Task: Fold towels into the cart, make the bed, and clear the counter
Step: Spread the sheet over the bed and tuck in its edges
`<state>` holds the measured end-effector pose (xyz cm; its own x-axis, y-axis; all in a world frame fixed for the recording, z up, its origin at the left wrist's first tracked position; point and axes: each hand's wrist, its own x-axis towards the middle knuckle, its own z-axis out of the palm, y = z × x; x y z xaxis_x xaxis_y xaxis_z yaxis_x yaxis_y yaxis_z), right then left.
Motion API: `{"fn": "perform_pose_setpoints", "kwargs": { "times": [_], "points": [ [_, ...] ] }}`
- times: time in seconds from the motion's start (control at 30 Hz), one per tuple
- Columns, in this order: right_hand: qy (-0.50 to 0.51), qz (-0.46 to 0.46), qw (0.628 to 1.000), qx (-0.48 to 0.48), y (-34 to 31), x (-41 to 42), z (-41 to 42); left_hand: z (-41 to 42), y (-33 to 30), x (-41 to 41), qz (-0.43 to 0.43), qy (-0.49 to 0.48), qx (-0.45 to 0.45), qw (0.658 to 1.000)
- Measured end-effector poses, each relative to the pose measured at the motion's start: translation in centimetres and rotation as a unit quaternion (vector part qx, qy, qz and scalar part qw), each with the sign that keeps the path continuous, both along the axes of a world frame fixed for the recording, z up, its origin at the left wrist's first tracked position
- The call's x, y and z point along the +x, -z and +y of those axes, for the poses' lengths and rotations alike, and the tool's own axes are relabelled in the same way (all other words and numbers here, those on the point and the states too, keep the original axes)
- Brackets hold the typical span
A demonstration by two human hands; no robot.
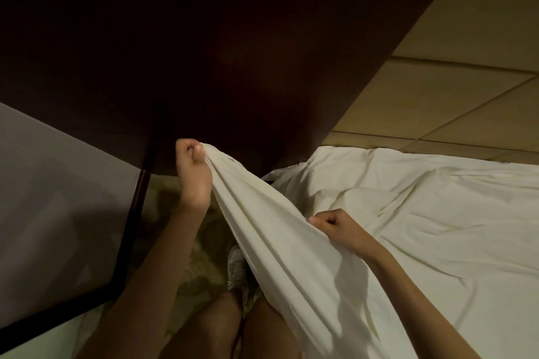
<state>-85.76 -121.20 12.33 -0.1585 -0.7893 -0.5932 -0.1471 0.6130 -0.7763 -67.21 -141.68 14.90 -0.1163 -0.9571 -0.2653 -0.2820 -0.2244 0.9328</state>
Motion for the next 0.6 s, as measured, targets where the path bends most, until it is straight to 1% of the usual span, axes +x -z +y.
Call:
{"fn": "perform_pose_setpoints", "kwargs": {
  "times": [0.13,0.3,0.43,0.53,0.6],
  "points": [
    [0.028,-0.030,0.999,0.007,-0.9,0.0,0.5,0.2,0.3,-0.2,0.007,-0.003,0.024,1.000],
    [0.039,-0.033,0.997,0.057,-0.5,-0.3,2.1,0.5,0.3,-0.7,0.001,0.005,0.011,1.000],
    [0.030,0.023,0.995,0.093,1.5,-0.3,3.4,0.5,0.3,-0.7,0.014,0.023,-0.009,1.000],
    [0.023,0.053,0.989,0.137,3.1,-0.1,5.0,0.3,0.0,-0.6,0.017,0.018,-0.026,0.999],
    [0.037,0.068,0.988,0.135,3.6,-0.2,6.2,0.1,0.0,-0.4,0.017,0.014,-0.031,0.999]
  ]
}}
